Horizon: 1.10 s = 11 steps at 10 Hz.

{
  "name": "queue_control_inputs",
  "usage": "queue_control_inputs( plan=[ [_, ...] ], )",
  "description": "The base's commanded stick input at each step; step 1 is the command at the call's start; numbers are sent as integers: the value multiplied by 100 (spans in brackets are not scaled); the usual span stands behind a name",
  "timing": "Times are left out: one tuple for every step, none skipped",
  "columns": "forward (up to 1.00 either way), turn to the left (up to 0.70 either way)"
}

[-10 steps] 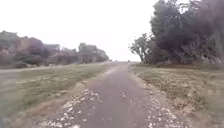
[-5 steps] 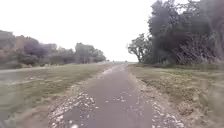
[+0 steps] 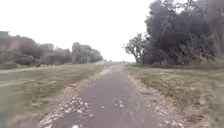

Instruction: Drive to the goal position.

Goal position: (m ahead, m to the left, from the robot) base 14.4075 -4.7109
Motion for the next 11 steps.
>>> queue_control_inputs(
  plan=[
    [45, 0],
    [45, 0],
    [45, 0],
    [45, 0],
    [45, 0],
    [45, 0],
    [45, 0],
    [45, 0],
    [45, 0],
    [45, 0],
    [45, 0]
  ],
)
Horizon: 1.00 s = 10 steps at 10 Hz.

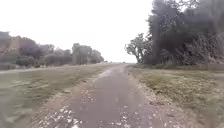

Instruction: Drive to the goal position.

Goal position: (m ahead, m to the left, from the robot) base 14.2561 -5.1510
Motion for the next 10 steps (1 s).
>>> queue_control_inputs(
  plan=[
    [45, 0],
    [45, 0],
    [45, 0],
    [45, 0],
    [45, 0],
    [45, 0],
    [45, 0],
    [45, 0],
    [45, 0],
    [45, 0]
  ],
)
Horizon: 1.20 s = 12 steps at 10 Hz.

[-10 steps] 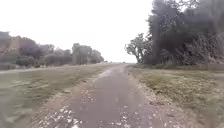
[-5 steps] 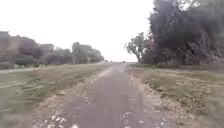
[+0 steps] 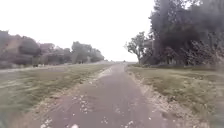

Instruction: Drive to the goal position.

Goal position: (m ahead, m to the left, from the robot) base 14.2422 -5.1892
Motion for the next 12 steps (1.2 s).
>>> queue_control_inputs(
  plan=[
    [45, 0],
    [45, 0],
    [45, 0],
    [45, 0],
    [45, 0],
    [45, 0],
    [45, 0],
    [45, 0],
    [45, 0],
    [45, 0],
    [45, 0],
    [45, 0]
  ],
)
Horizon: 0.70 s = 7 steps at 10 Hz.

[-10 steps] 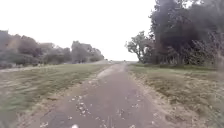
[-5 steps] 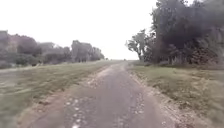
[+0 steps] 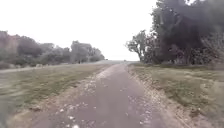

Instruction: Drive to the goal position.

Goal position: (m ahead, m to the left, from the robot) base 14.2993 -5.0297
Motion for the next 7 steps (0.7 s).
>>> queue_control_inputs(
  plan=[
    [45, 0],
    [45, 0],
    [45, 0],
    [45, 0],
    [45, 0],
    [45, 0],
    [45, 0]
  ],
)
